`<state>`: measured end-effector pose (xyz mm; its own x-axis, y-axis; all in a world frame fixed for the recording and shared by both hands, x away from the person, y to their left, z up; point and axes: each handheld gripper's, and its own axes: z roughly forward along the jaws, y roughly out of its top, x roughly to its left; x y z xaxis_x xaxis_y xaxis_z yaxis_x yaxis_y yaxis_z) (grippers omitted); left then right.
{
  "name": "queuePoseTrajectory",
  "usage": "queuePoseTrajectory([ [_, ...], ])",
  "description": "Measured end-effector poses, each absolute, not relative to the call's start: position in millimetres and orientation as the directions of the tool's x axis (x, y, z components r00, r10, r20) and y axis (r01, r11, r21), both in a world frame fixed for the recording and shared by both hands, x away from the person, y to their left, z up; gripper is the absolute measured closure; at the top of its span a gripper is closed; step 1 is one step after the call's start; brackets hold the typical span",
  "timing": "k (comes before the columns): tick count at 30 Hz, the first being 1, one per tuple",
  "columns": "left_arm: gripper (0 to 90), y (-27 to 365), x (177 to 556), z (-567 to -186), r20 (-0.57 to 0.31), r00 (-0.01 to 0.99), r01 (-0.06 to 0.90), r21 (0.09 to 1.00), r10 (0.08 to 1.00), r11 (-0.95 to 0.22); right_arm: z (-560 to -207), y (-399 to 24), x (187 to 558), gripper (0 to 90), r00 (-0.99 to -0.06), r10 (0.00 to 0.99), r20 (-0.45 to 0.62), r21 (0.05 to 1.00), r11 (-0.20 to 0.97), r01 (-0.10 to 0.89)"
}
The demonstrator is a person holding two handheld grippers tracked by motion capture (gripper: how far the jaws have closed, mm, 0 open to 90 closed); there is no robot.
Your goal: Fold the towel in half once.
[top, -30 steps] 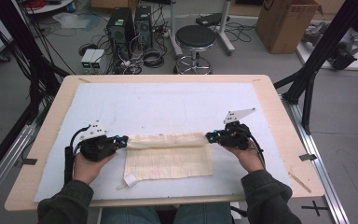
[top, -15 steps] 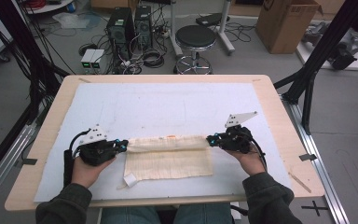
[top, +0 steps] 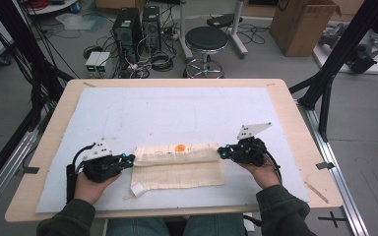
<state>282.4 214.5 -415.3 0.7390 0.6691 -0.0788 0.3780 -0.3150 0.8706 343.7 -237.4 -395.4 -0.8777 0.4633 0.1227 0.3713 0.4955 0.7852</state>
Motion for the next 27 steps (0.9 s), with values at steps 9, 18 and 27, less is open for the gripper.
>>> queuePoseTrajectory([
  [9, 87.1, 214.7, 276.5, -417.6, -0.078, 0.749, 0.371, 0.872, 0.658, -0.319, -402.2, -237.6, 338.0, 85.3, -0.879, 0.458, 0.132, 0.786, 0.491, 0.375],
  [18, 87.0, 214.4, 270.2, -421.9, -0.081, 0.759, 0.370, 0.870, 0.646, -0.326, -409.6, -238.4, 332.7, 85.3, -0.875, 0.462, 0.143, 0.778, 0.494, 0.388],
  [27, 86.9, 212.5, 265.2, -424.6, -0.081, 0.774, 0.364, 0.869, 0.628, -0.337, -415.4, -239.7, 327.5, 85.2, -0.873, 0.463, 0.154, 0.770, 0.497, 0.400],
])
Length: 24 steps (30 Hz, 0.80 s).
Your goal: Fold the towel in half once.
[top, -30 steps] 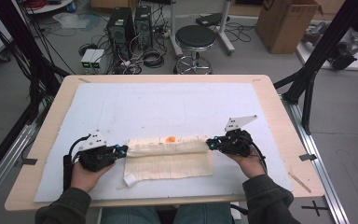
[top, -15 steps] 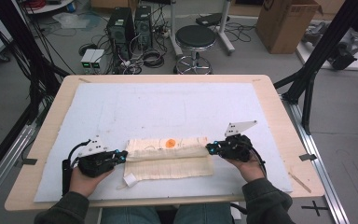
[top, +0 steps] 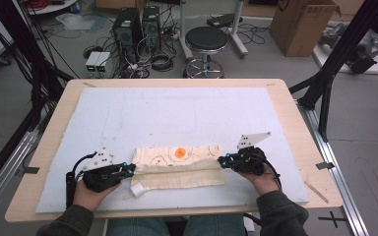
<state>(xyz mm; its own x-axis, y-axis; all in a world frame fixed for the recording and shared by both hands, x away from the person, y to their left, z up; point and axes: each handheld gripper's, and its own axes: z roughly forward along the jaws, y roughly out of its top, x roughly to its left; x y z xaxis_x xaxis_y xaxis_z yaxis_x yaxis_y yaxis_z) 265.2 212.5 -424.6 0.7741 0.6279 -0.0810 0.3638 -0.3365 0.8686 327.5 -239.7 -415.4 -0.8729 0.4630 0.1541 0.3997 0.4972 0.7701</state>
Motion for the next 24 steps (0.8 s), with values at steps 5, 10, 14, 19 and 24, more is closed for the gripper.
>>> queuePoseTrajectory([
  [5, 86.9, 211.7, 262.9, -425.6, -0.080, 0.784, 0.361, 0.866, 0.616, -0.347, -417.8, -240.0, 325.9, 85.2, -0.874, 0.461, 0.152, 0.769, 0.501, 0.398],
  [10, 86.7, 212.1, 262.0, -427.6, -0.084, 0.788, 0.366, 0.861, 0.609, -0.354, -418.1, -240.7, 323.4, 85.2, -0.876, 0.458, 0.152, 0.769, 0.502, 0.396],
  [14, 86.7, 213.4, 261.5, -429.0, -0.083, 0.789, 0.370, 0.855, 0.608, -0.363, -418.2, -240.5, 321.0, 85.2, -0.878, 0.456, 0.149, 0.769, 0.505, 0.392],
  [19, 86.3, 213.9, 260.5, -431.0, -0.083, 0.788, 0.376, 0.850, 0.610, -0.370, -418.7, -239.4, 318.0, 85.1, -0.883, 0.446, 0.147, 0.769, 0.510, 0.386],
  [24, 86.2, 214.6, 260.5, -432.5, -0.082, 0.786, 0.382, 0.844, 0.613, -0.377, -419.1, -238.5, 314.8, 84.7, -0.885, 0.441, 0.149, 0.765, 0.516, 0.386],
])
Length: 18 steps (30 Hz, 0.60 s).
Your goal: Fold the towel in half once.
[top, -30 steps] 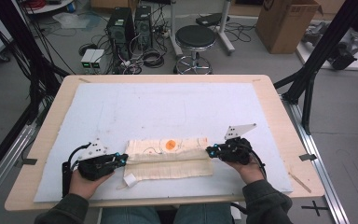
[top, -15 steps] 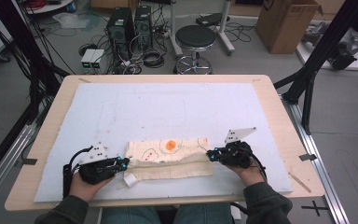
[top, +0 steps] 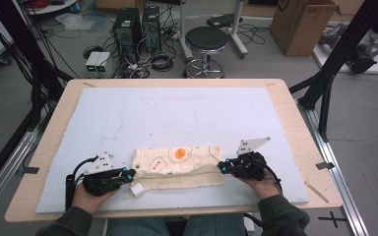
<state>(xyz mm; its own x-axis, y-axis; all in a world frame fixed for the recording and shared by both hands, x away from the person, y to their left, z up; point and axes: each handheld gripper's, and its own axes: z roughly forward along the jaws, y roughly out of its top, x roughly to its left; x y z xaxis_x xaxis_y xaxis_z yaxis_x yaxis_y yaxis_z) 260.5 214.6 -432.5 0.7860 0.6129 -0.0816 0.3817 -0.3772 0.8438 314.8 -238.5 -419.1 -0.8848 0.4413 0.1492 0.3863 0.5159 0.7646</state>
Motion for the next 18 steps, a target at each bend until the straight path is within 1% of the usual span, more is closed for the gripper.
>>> queuePoseTrajectory([
  [7, 84.8, 215.1, 261.1, -434.5, -0.077, 0.784, 0.390, 0.833, 0.617, -0.392, -422.3, -237.9, 312.4, 84.1, -0.888, 0.436, 0.147, 0.756, 0.530, 0.385],
  [8, 84.2, 214.6, 260.5, -434.5, -0.088, 0.782, 0.394, 0.836, 0.617, -0.381, -422.2, -238.1, 311.8, 83.6, -0.888, 0.434, 0.152, 0.752, 0.532, 0.389],
  [13, 75.8, 215.9, 256.7, -430.6, -0.109, 0.792, 0.388, 0.849, 0.601, -0.357, -420.0, -241.3, 308.0, 78.3, -0.888, 0.431, 0.160, 0.762, 0.518, 0.388],
  [15, 69.7, 217.6, 254.1, -427.3, -0.118, 0.796, 0.381, 0.860, 0.594, -0.339, -417.7, -242.8, 305.0, 75.7, -0.892, 0.424, 0.157, 0.769, 0.513, 0.380],
  [18, 66.3, 219.8, 251.8, -424.4, -0.124, 0.798, 0.372, 0.871, 0.590, -0.321, -410.2, -247.4, 297.9, 72.5, -0.899, 0.410, 0.152, 0.795, 0.490, 0.358],
])
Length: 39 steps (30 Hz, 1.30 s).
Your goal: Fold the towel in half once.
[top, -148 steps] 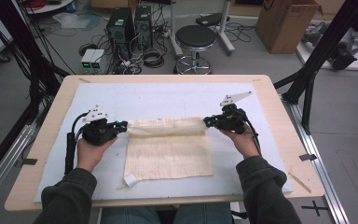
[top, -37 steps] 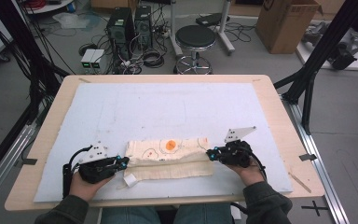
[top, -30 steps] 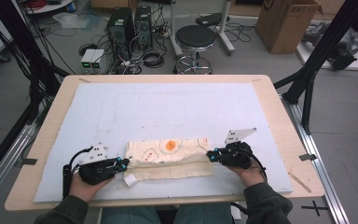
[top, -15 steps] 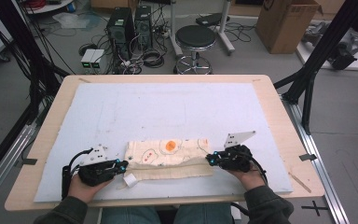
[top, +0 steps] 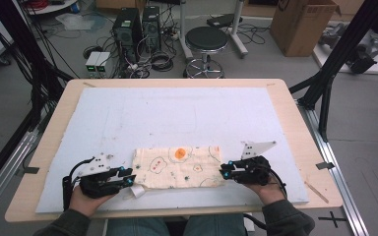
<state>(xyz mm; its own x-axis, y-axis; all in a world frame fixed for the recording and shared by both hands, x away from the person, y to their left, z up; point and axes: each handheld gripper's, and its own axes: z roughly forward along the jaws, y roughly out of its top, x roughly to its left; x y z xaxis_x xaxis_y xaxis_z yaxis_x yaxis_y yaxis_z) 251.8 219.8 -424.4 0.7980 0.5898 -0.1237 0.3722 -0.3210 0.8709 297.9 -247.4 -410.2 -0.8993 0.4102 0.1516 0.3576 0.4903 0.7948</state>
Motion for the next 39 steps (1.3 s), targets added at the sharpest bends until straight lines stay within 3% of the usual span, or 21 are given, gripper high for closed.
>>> queuePoseTrajectory([
  [5, 65.9, 214.9, 256.3, -427.4, -0.126, 0.798, 0.383, 0.861, 0.590, -0.334, -411.8, -246.9, 296.4, 71.1, -0.903, 0.402, 0.154, 0.785, 0.506, 0.359],
  [13, 71.8, 203.8, 258.5, -440.2, -0.098, 0.825, 0.399, 0.798, 0.556, -0.451, -429.9, -235.6, 302.6, 73.4, -0.915, 0.376, 0.148, 0.712, 0.602, 0.362],
  [23, 71.2, 205.9, 257.7, -444.4, -0.114, 0.828, 0.412, 0.788, 0.549, -0.458, -435.8, -245.0, 300.9, 74.6, -0.911, 0.380, 0.162, 0.702, 0.605, 0.377],
  [27, 66.4, 209.1, 258.0, -436.3, -0.139, 0.824, 0.410, 0.816, 0.550, -0.407, -432.2, -244.9, 300.1, 70.3, -0.912, 0.377, 0.162, 0.710, 0.597, 0.373],
  [31, 62.6, 212.1, 264.1, -427.4, -0.148, 0.808, 0.405, 0.842, 0.571, -0.355, -415.1, -248.9, 303.6, 67.2, -0.909, 0.387, 0.157, 0.776, 0.521, 0.356],
  [39, 59.7, 212.1, 296.7, -421.1, -0.137, 0.733, 0.427, 0.855, 0.667, -0.293, -406.7, -245.0, 341.2, 66.8, -0.870, 0.475, 0.132, 0.776, 0.497, 0.389],
])
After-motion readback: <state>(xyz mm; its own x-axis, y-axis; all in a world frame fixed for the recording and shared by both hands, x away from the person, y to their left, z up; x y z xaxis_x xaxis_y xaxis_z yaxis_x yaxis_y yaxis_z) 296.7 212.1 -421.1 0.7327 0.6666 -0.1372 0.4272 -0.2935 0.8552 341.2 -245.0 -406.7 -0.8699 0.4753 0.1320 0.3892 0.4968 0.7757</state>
